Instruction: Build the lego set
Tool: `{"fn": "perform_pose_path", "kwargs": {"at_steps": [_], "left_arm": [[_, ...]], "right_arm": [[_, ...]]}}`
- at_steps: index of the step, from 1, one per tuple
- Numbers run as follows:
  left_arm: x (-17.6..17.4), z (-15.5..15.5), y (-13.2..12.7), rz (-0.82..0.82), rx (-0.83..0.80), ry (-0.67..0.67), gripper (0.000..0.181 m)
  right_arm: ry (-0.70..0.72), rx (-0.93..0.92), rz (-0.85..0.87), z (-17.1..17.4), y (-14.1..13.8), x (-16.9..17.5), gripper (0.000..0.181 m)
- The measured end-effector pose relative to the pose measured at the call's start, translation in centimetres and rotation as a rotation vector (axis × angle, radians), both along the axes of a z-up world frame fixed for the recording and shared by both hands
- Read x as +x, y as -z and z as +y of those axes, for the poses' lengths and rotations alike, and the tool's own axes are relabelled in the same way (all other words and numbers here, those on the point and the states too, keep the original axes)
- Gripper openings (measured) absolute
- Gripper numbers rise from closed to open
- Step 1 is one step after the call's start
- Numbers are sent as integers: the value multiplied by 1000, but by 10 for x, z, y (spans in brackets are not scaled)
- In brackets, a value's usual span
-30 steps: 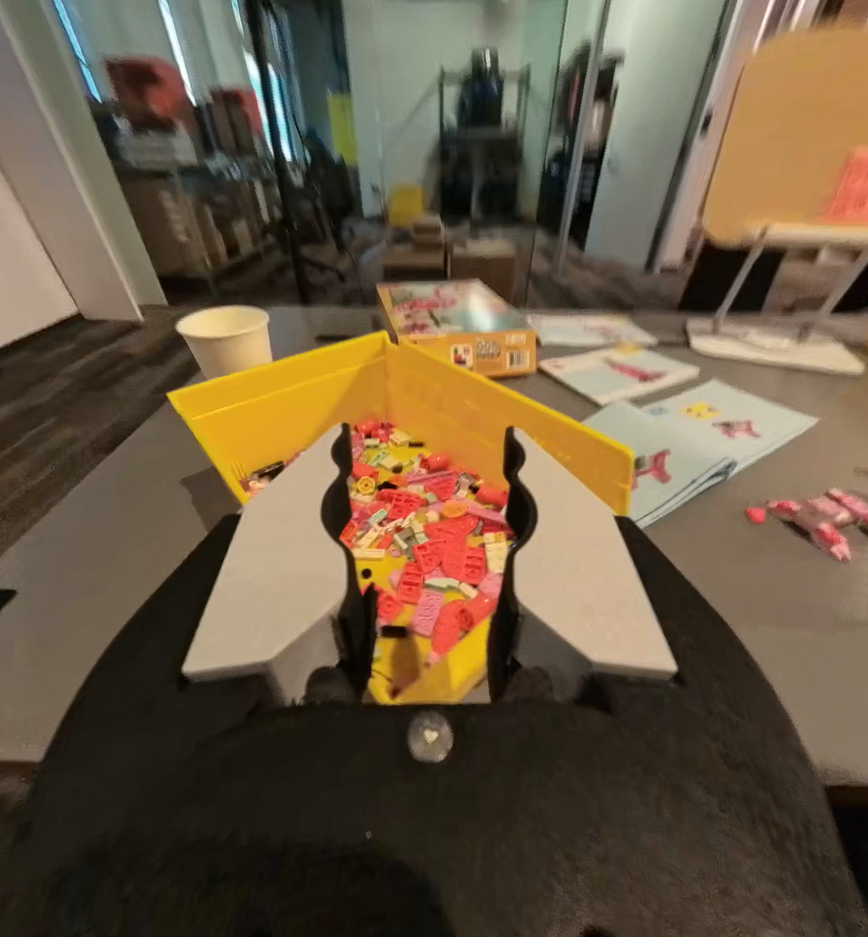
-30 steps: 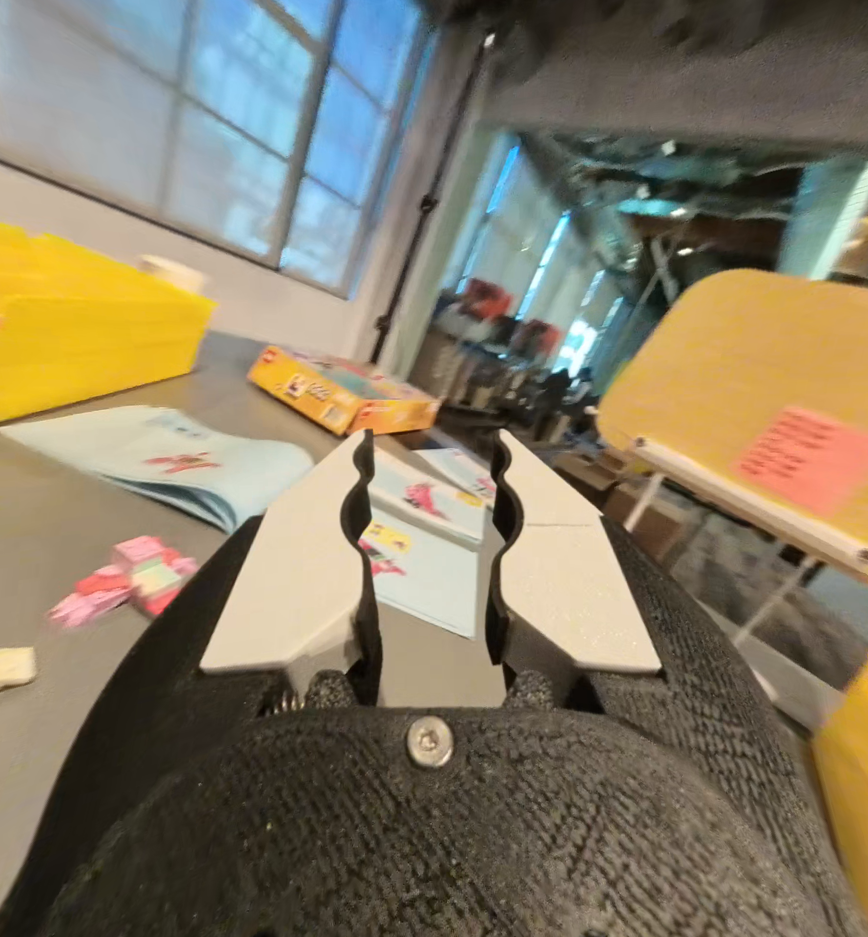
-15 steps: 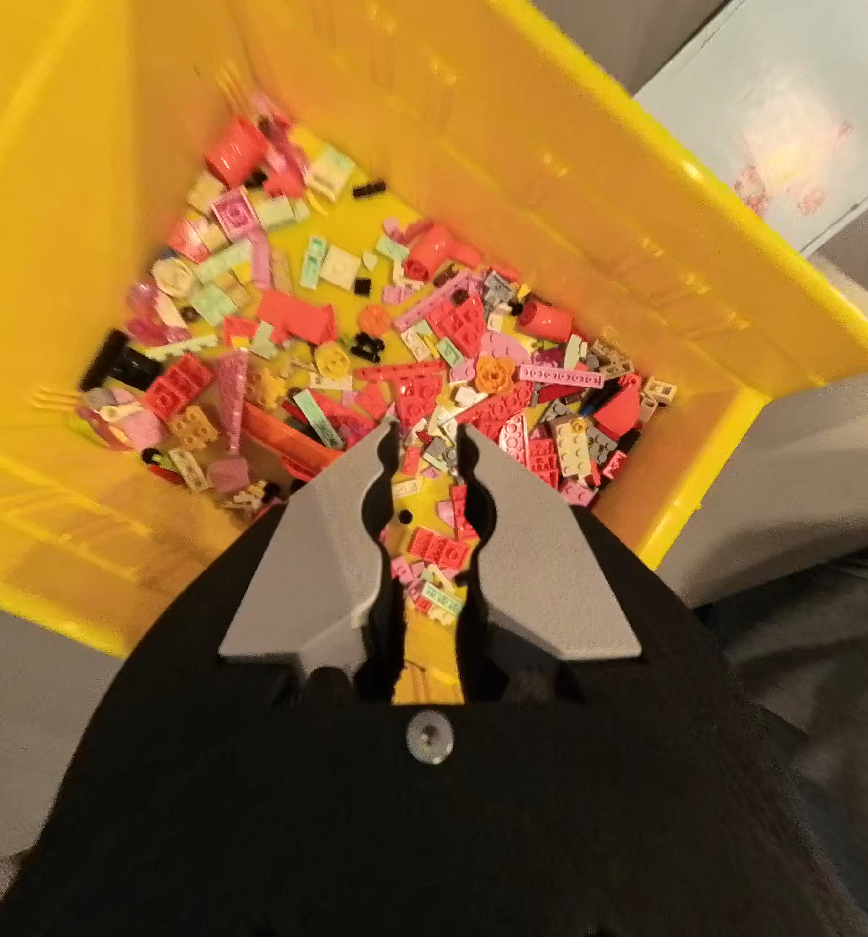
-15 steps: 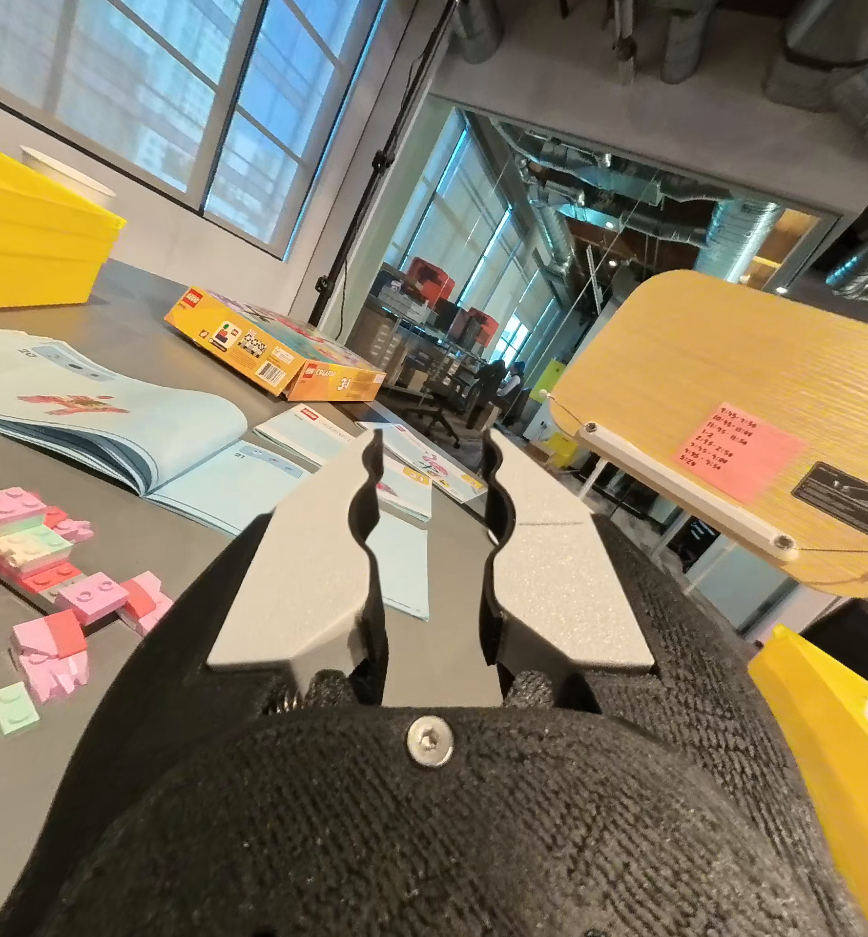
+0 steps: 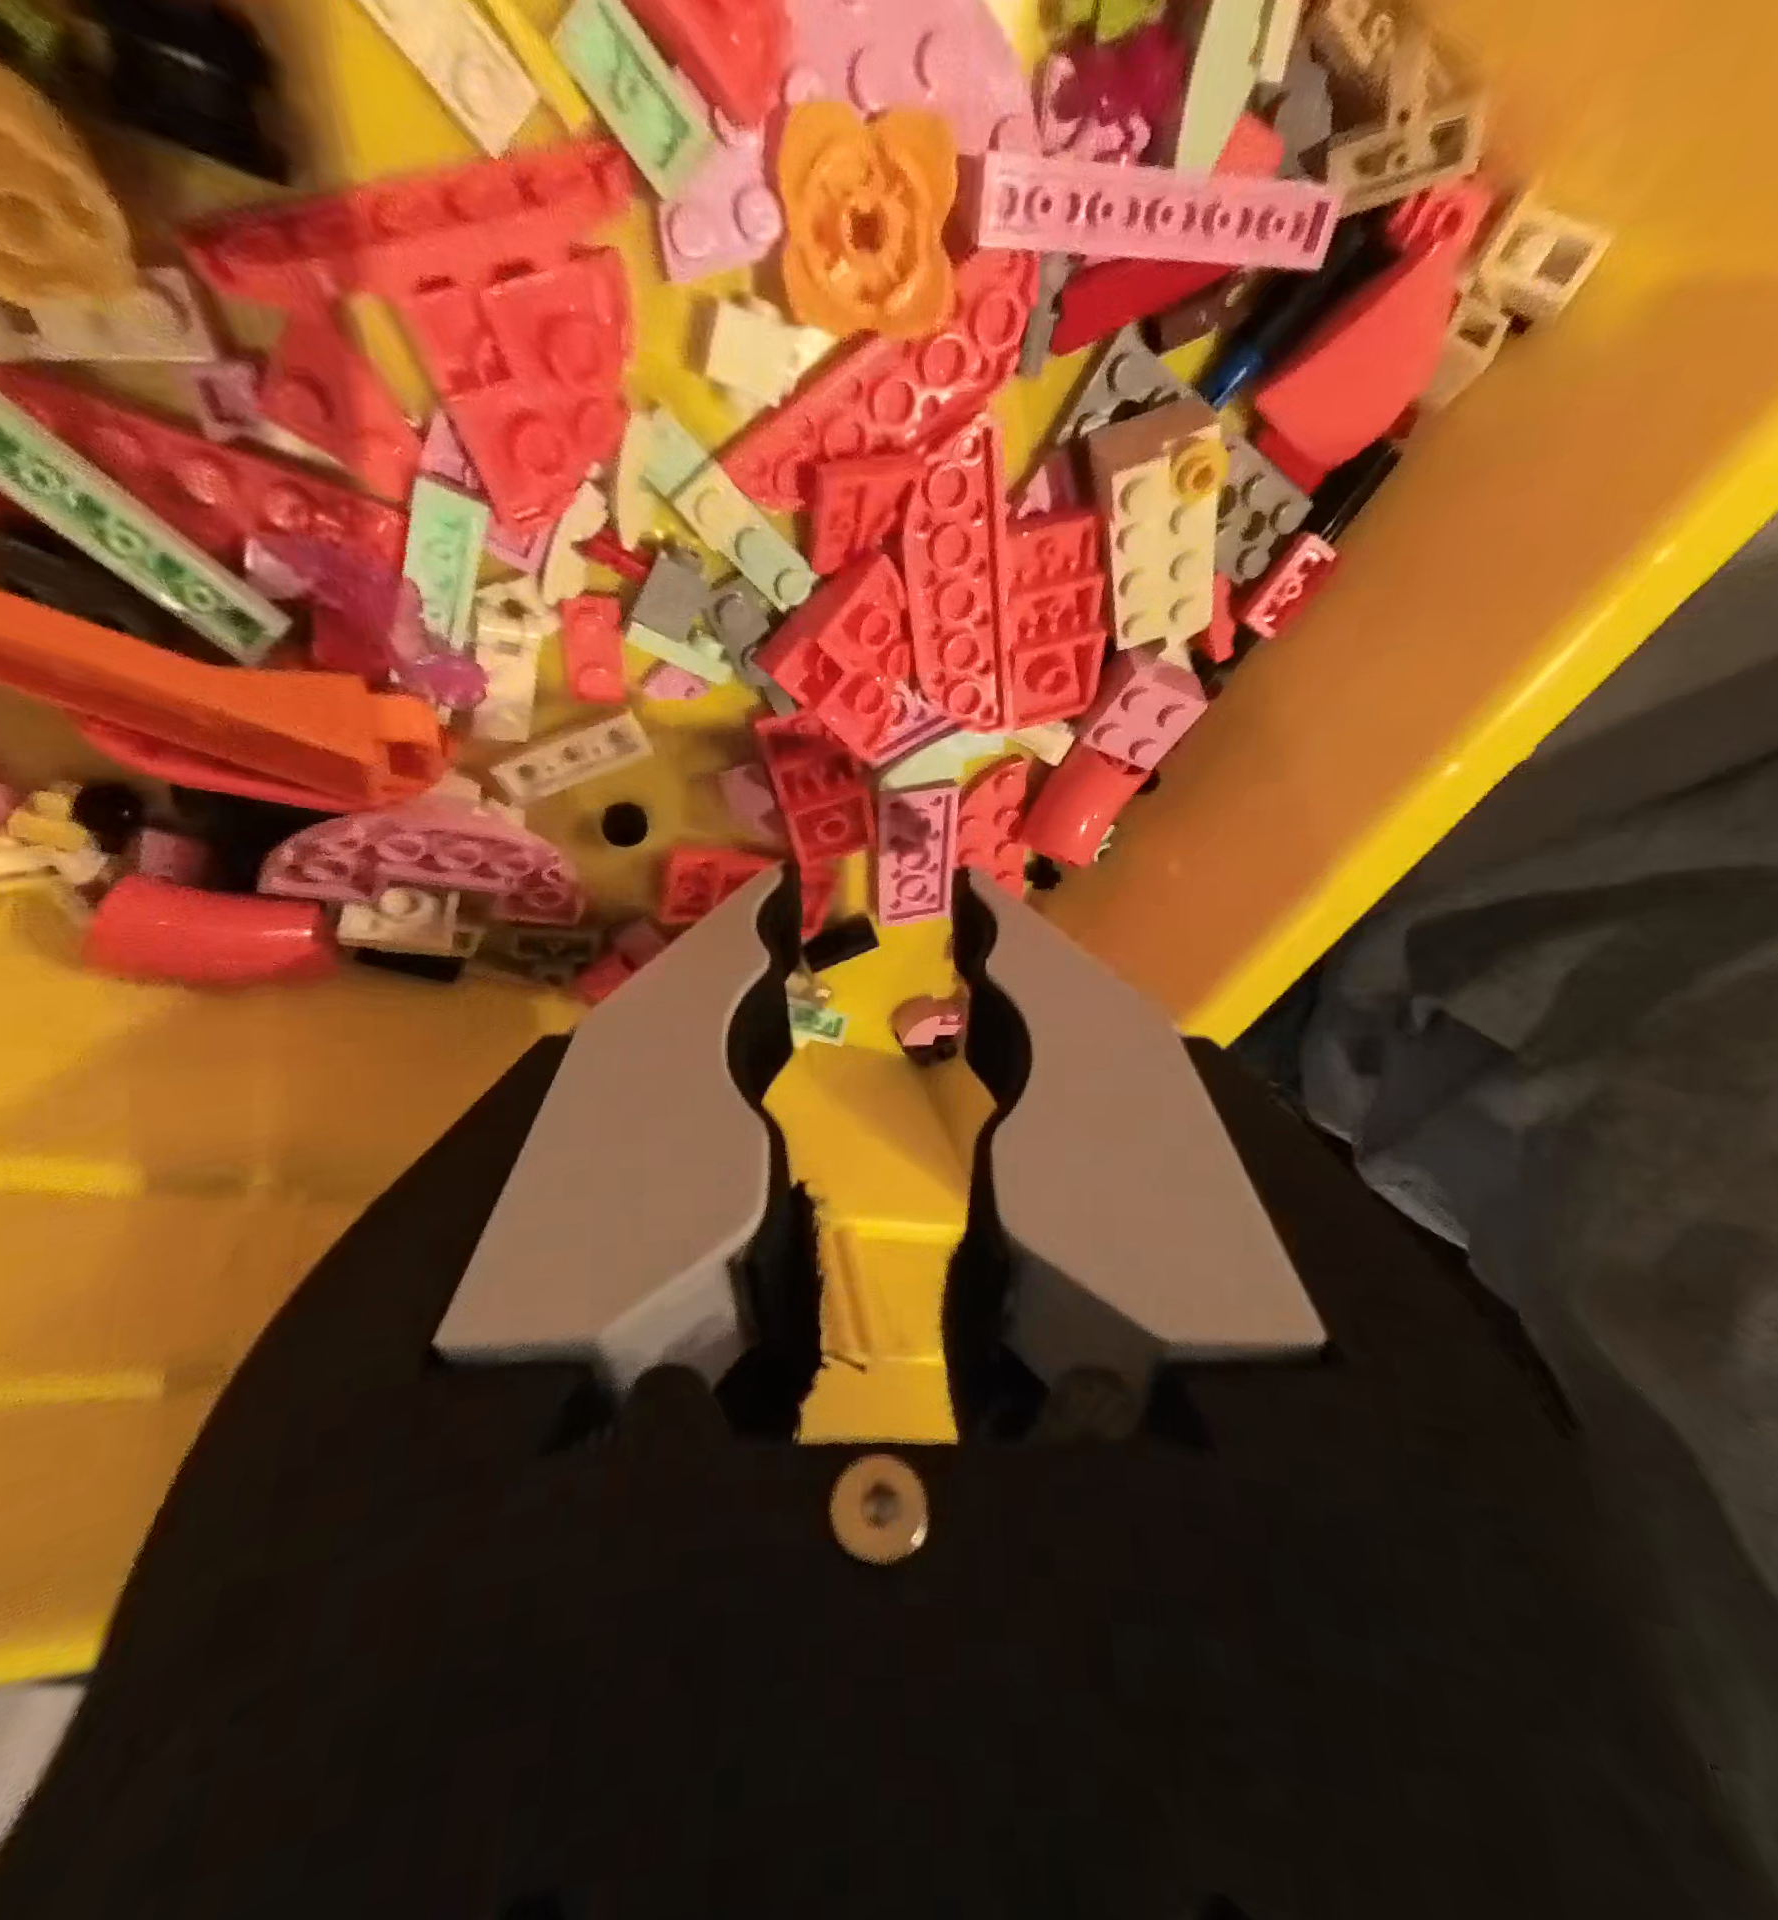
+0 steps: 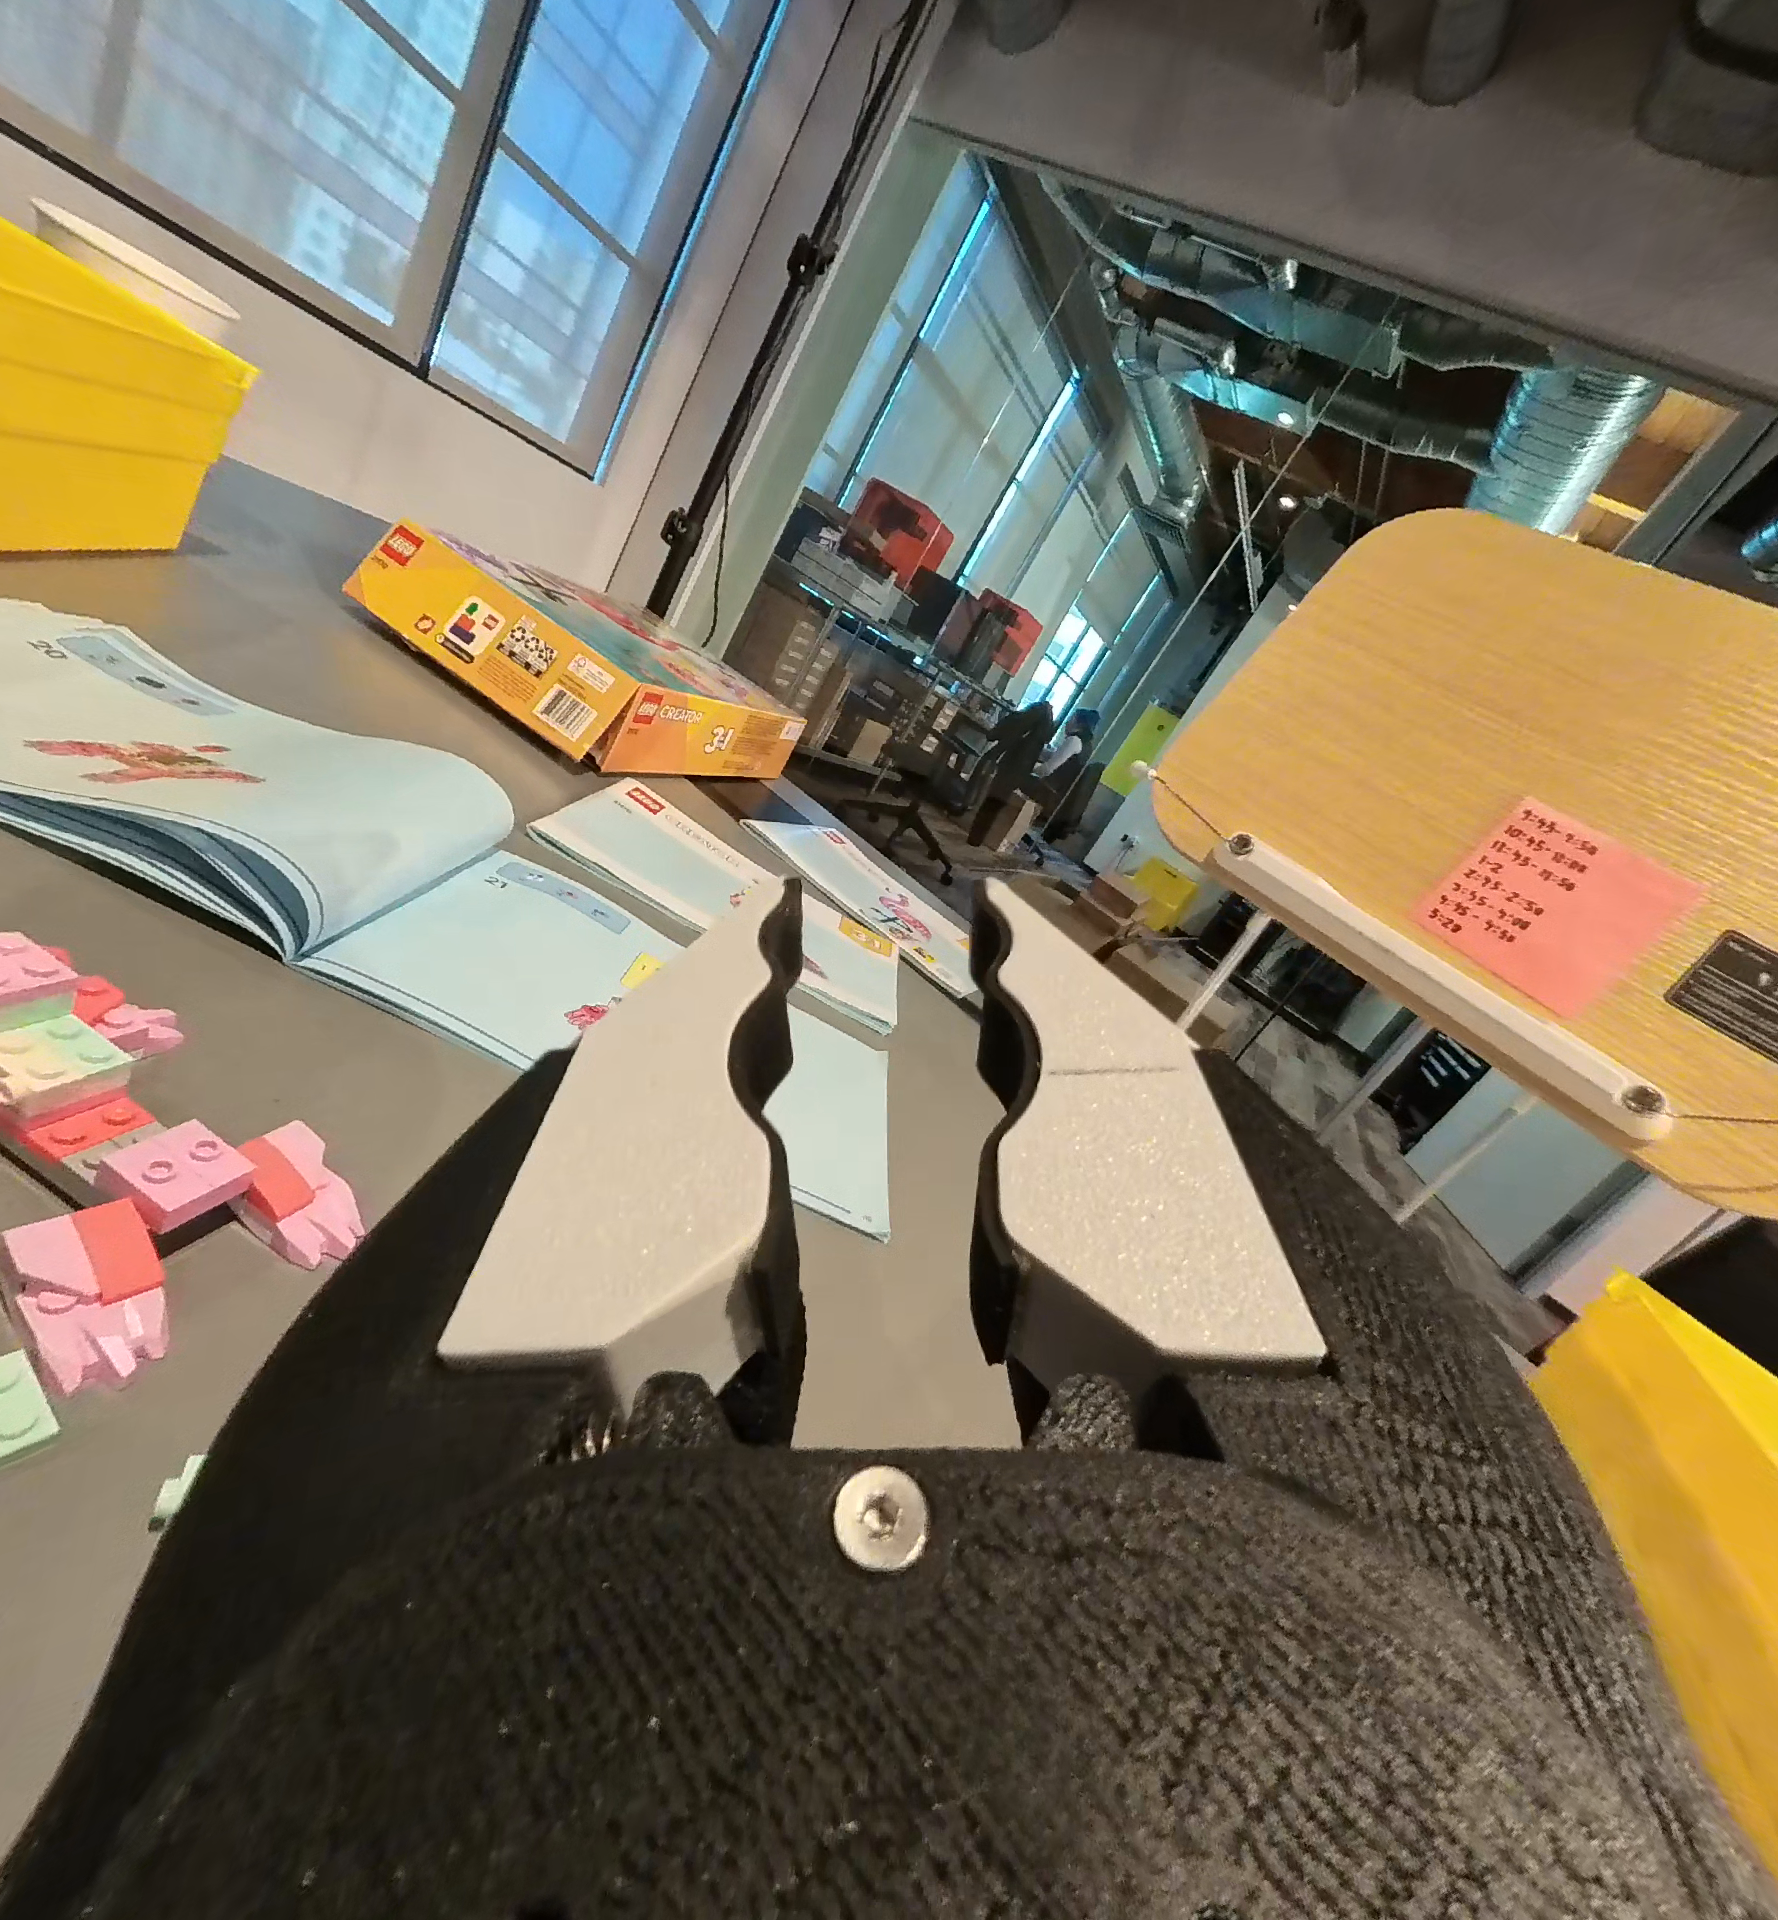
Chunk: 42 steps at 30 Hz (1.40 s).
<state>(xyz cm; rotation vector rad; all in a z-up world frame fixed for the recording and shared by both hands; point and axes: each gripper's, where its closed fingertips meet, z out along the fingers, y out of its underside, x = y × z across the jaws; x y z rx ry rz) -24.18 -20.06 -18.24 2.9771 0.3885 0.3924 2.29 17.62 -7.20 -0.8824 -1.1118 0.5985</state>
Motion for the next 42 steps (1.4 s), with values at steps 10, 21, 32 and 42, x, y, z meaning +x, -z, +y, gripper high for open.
{"fn": "perform_pose_path", "kwargs": {"at_steps": [10, 21, 32, 42], "left_arm": [[20, 40, -20, -107, 262, 15, 17], [40, 53, -18, -172, 333, 56, 32], [26, 53, -19, -113, 344, 82, 0], [12, 58, -16, 15, 376, 80, 75]], "right_arm": [[-11, 11, -32, -4, 6, -5, 28], [-16, 5, -57, -4, 11, -8, 27], [-26, 1, -63, -5, 12, -9, 26], [-32, -1, -72, -6, 14, -10, 26]]}}
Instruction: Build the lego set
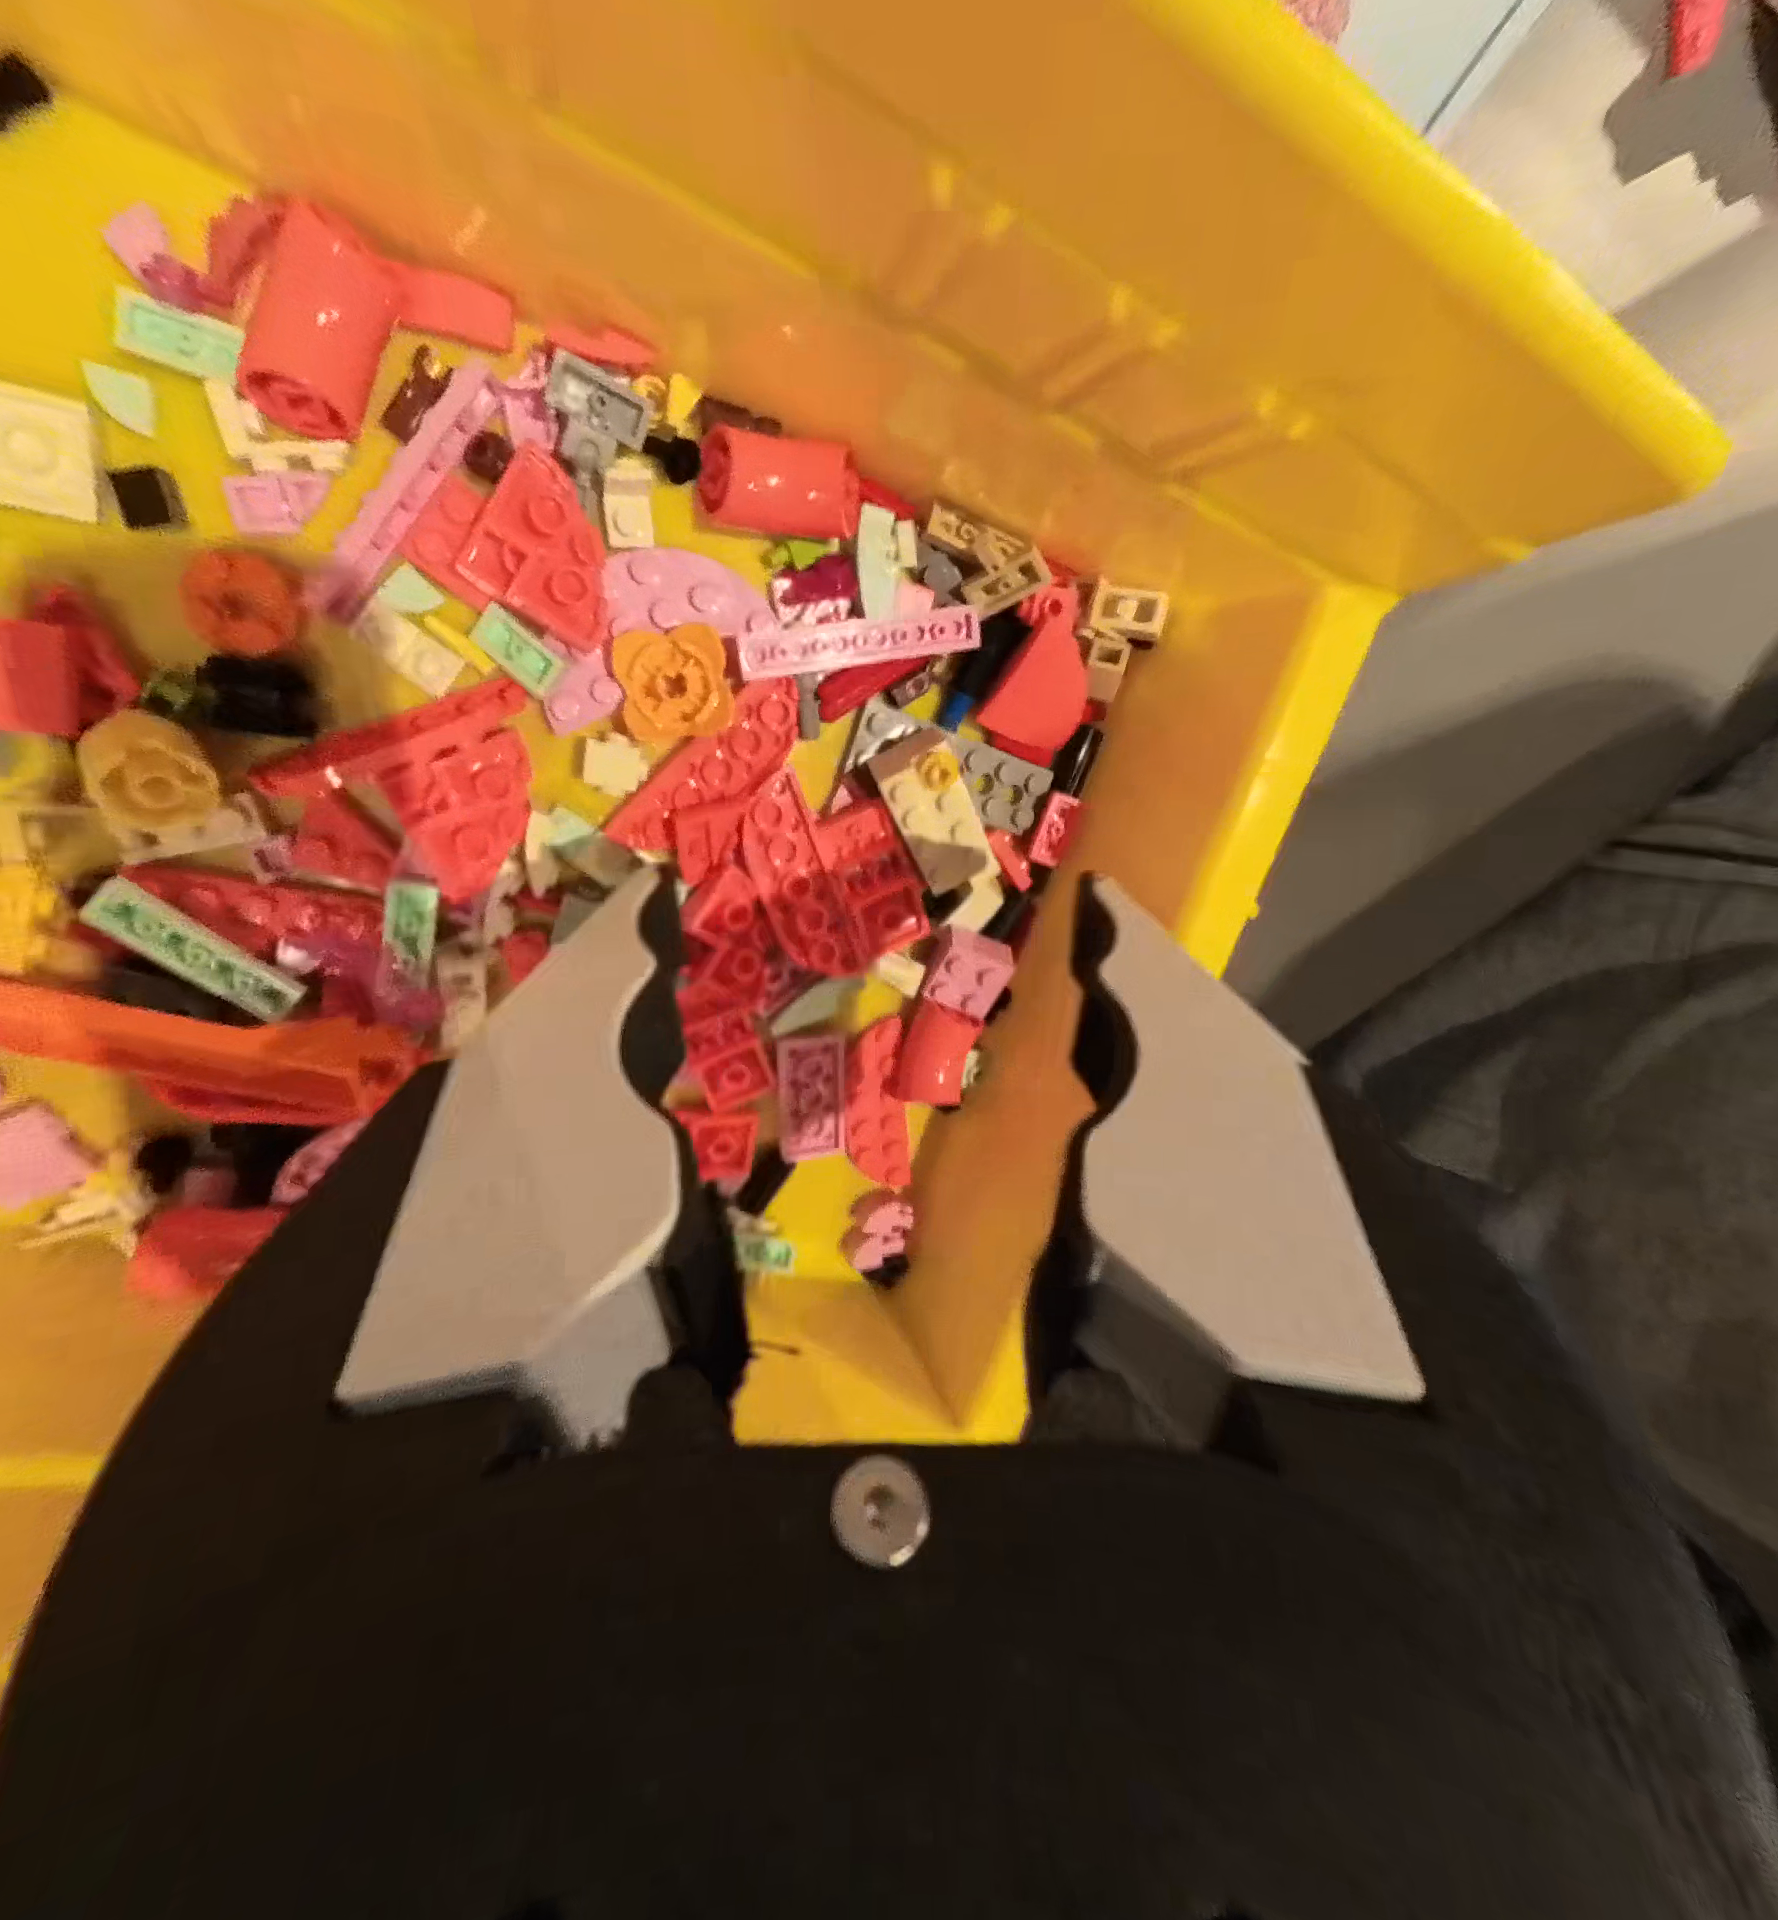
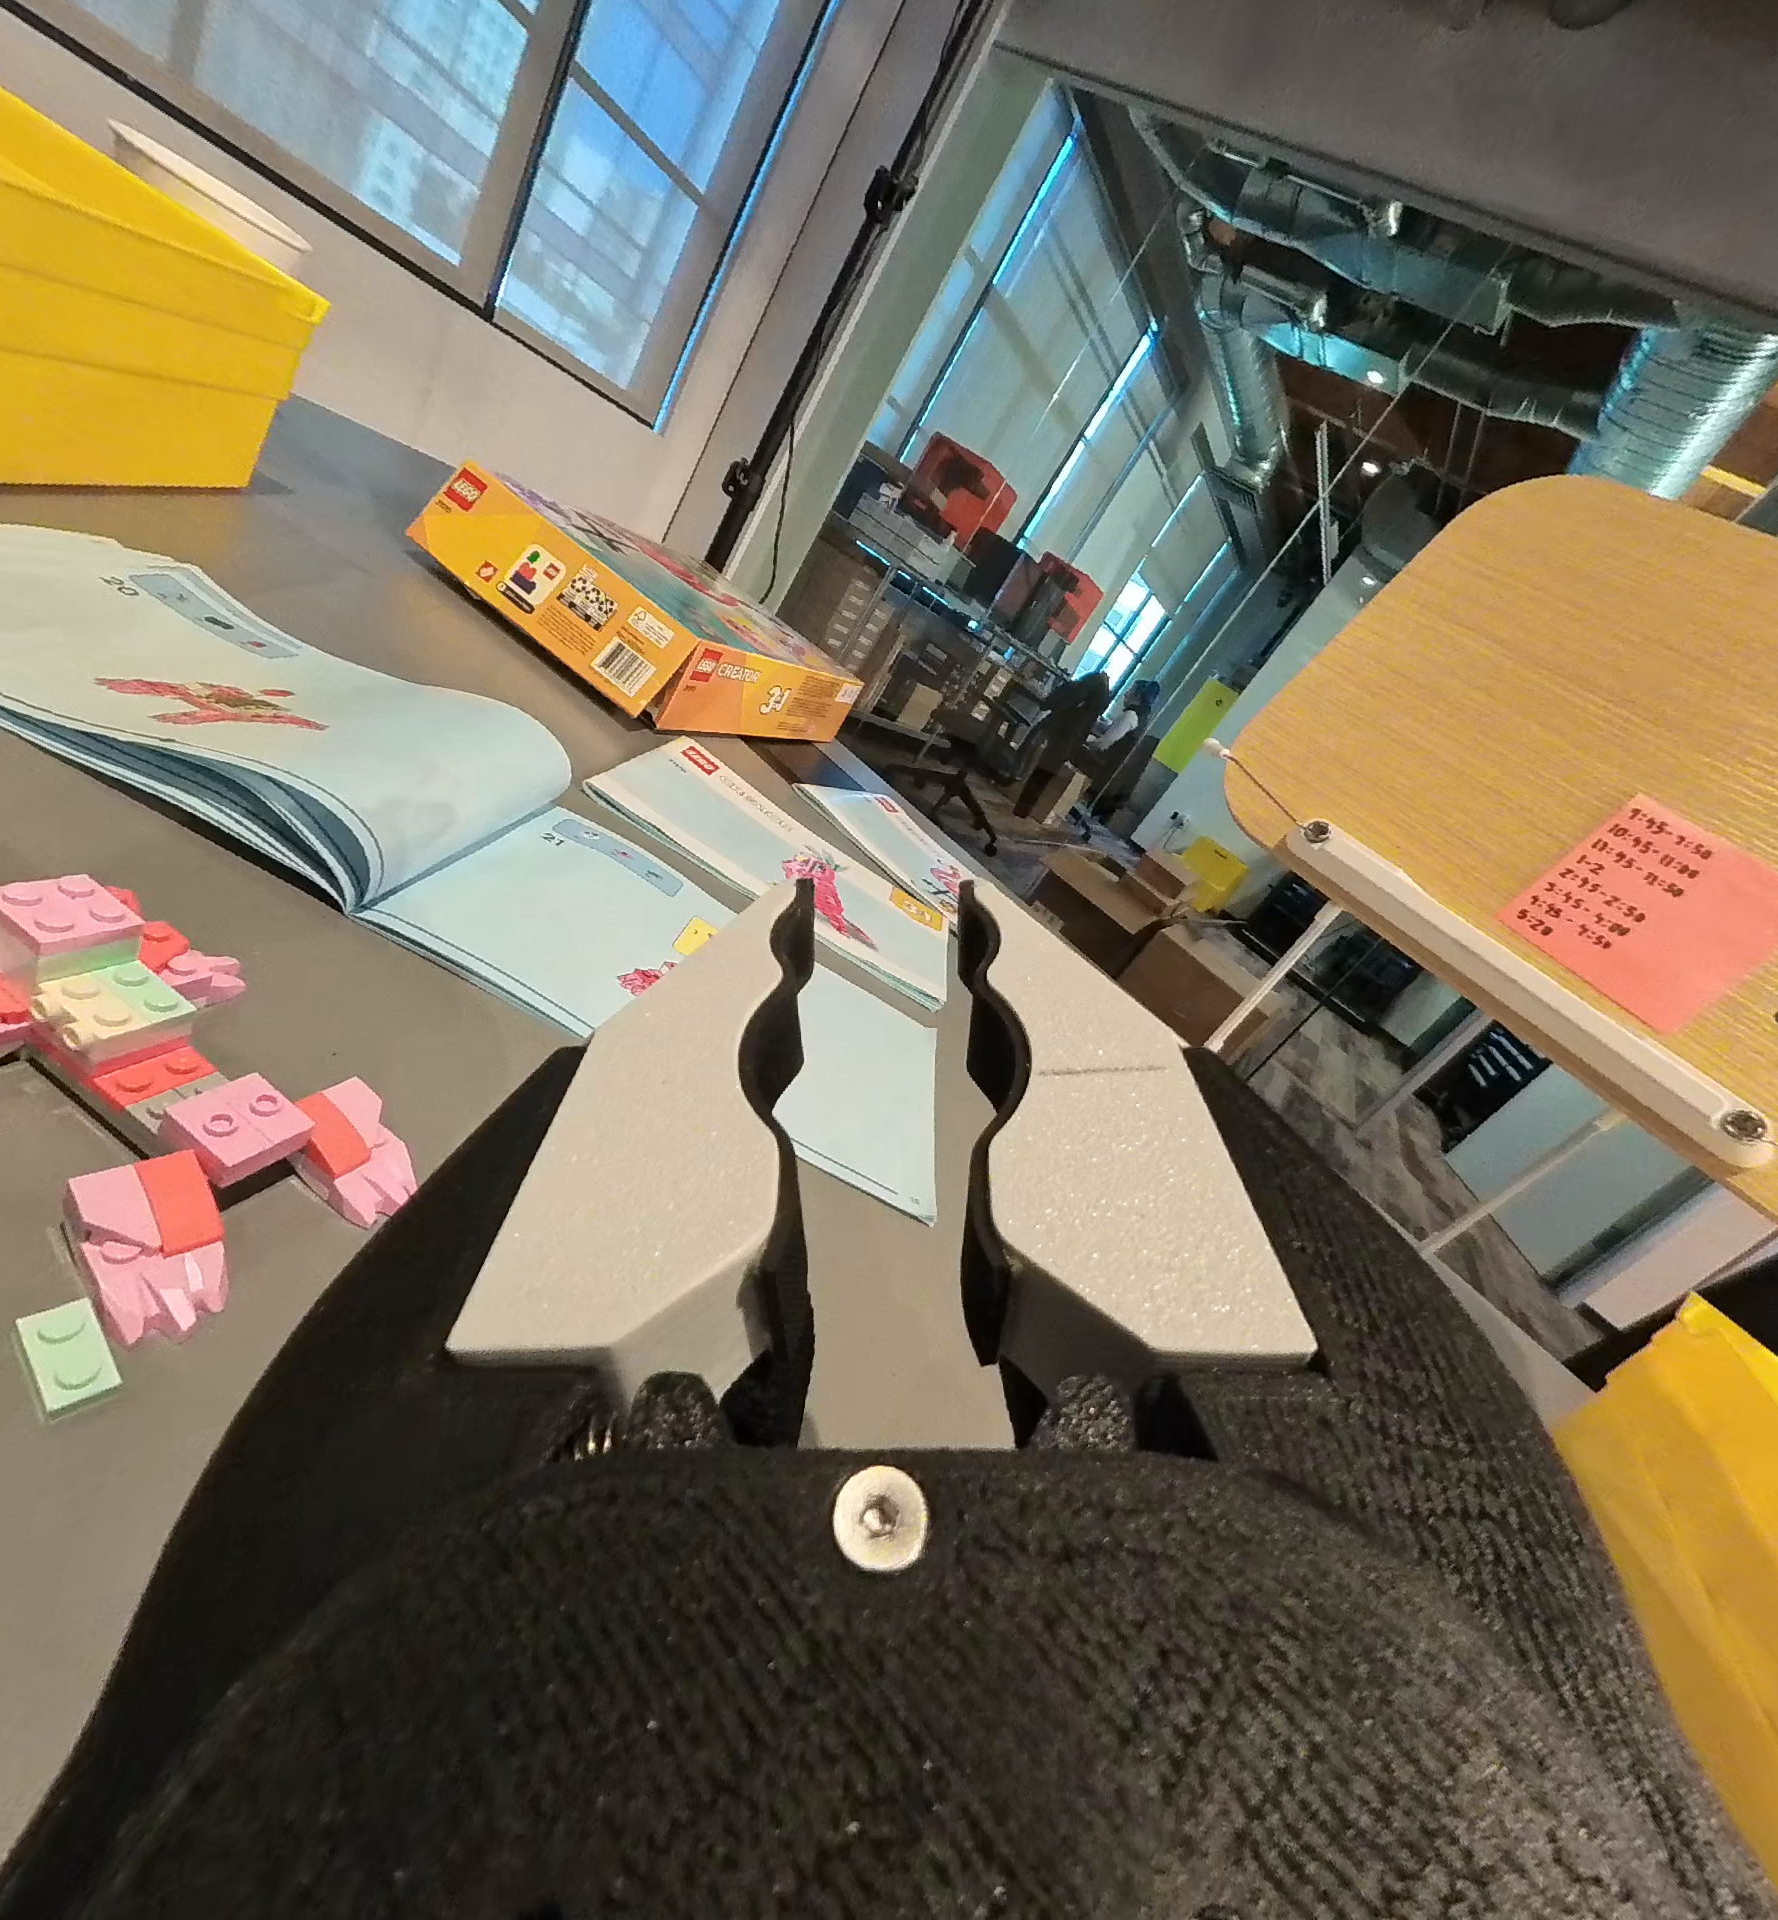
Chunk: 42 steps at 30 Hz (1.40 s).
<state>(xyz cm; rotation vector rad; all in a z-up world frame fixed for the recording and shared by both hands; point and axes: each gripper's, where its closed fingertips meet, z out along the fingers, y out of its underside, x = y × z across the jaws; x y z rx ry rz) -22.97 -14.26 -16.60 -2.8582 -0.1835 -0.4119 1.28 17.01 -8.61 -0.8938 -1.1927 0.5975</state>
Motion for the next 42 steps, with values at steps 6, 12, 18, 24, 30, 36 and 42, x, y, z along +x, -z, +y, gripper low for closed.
{"fn": "perform_pose_path", "kwargs": {"at_steps": [6, 12, 18, 24, 30, 36, 42], "left_arm": [[-5, 27, 4, 154, 157, 28, 75], [3, 20, 15, 133, 99, 90, 55], [4, -12, 13, 158, -37, 15, 52], [-50, -7, -31, 298, 82, -155, 55], [-117, -2, -41, 373, 50, -268, 37], [-148, 8, -25, 315, -17, -320, 0], [-161, -13, 5, 340, -263, -298, 0]], "right_arm": [[-2, 5, -1, -1, 0, 0, 26], [-2, 3, -3, 0, 1, 0, 25], [-5, 7, -2, -1, 1, 0, 25], [-13, 11, 2, -2, 0, 0, 24], [-19, 12, 0, -4, 1, -1, 23], [-24, 19, -15, -5, 4, -3, 22], [-22, 38, -23, -6, 4, -3, 21]]}}
